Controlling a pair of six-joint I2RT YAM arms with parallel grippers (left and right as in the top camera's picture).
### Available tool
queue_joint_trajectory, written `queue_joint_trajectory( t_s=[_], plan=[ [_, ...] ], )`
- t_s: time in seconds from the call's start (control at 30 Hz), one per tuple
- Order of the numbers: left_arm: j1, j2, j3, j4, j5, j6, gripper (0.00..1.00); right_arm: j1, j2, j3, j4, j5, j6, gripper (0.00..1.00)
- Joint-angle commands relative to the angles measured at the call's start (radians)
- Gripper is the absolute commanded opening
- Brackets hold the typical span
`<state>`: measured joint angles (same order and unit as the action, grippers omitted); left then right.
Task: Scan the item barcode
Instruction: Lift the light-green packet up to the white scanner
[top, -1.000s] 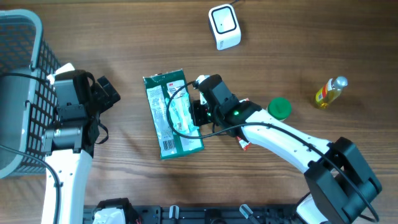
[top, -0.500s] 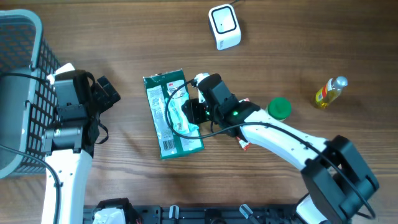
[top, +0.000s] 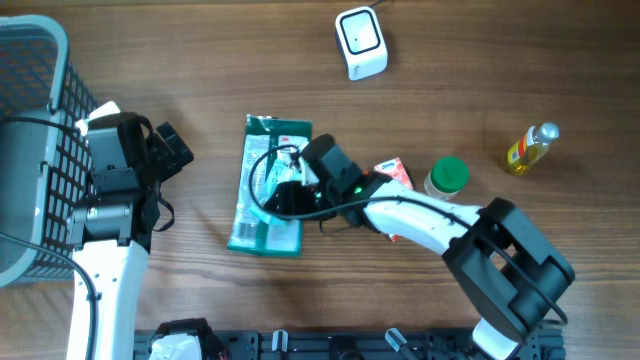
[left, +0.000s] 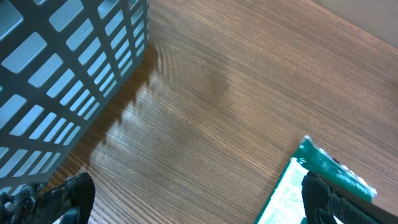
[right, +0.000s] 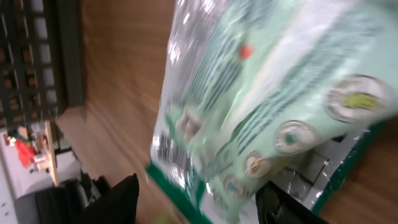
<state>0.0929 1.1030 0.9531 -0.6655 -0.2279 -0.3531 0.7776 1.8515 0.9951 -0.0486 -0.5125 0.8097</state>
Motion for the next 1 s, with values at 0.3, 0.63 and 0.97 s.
queue_joint_trajectory(
  t_s=[0.3, 0.63, 0.97],
  plan=[
    [0.004, -0.003, 0.008, 0.003, -0.013, 0.009, 1.00, 0.192, -0.029, 0.069, -0.033, 0.176, -0.025, 0.56],
    [0.004, -0.003, 0.008, 0.003, -0.013, 0.009, 1.00, -0.050, -0.077, 0.417, -0.597, 0.375, -0.444, 0.54],
    [0.004, -0.003, 0.008, 0.003, -0.013, 0.009, 1.00, -0.051, 0.122, 0.416, -0.533, 0.299, -0.439, 0.52]
  ],
)
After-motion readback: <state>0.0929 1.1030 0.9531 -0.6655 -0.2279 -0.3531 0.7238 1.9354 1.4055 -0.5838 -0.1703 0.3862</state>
